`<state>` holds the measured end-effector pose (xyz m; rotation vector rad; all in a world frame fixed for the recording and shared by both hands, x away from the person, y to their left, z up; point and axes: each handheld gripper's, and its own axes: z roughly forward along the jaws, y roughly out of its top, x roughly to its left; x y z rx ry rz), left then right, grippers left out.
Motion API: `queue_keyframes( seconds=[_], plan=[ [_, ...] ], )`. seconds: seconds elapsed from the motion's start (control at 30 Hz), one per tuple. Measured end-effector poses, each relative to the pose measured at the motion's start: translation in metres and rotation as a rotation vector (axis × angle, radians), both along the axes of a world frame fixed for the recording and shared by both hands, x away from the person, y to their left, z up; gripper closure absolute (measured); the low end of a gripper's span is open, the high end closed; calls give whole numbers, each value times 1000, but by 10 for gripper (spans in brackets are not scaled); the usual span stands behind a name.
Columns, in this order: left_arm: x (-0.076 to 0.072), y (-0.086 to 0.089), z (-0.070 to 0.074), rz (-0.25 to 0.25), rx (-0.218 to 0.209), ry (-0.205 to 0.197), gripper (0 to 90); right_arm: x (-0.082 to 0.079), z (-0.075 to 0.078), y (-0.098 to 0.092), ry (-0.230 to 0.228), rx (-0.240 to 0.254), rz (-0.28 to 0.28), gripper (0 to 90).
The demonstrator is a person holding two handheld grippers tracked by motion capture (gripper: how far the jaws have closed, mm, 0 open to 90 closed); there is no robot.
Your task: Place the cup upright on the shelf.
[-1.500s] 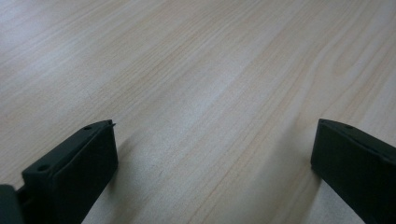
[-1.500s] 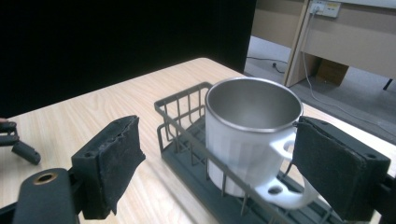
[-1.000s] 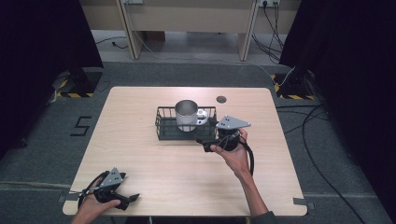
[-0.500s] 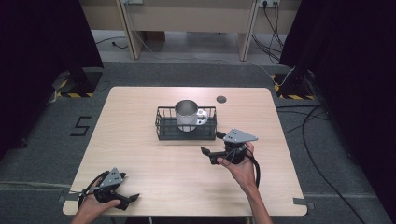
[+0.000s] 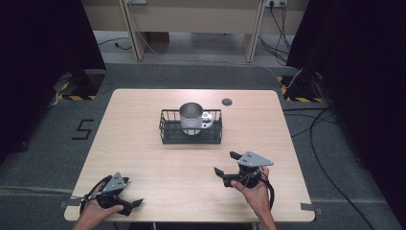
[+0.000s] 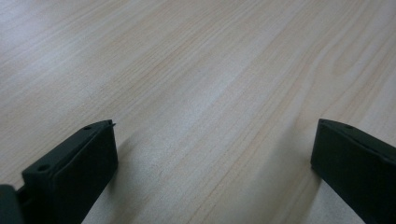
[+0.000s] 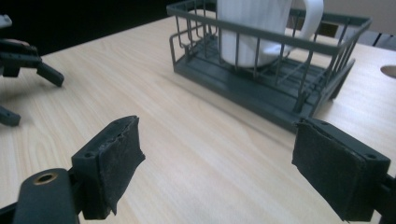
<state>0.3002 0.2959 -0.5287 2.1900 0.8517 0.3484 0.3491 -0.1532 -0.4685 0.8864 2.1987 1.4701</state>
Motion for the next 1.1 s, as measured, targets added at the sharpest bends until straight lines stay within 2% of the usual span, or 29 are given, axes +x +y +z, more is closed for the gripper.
queue_keyframes(
  seconds=[0.07, 0.4, 0.57, 0.73, 0.83, 1.1],
  plan=[
    [0, 0, 0, 0, 0, 0, 0, -4, -4, -2, 12, -19, -1, 155],
    [0, 0, 0, 1, -1, 0, 0, -20, -19, -13, 45, -36, -21, 153],
    [0, 0, 0, 0, -1, 0, 0, -28, -28, -16, 80, -42, -10, 153],
    [0, 0, 0, 0, -1, 0, 0, -33, -38, -16, 116, -80, -17, 153],
    [0, 0, 0, 0, -1, 0, 0, -35, -40, -15, 134, -87, -12, 153],
    [0, 0, 0, 0, -1, 0, 0, -44, -44, -13, 156, -162, -9, 154]
  ],
)
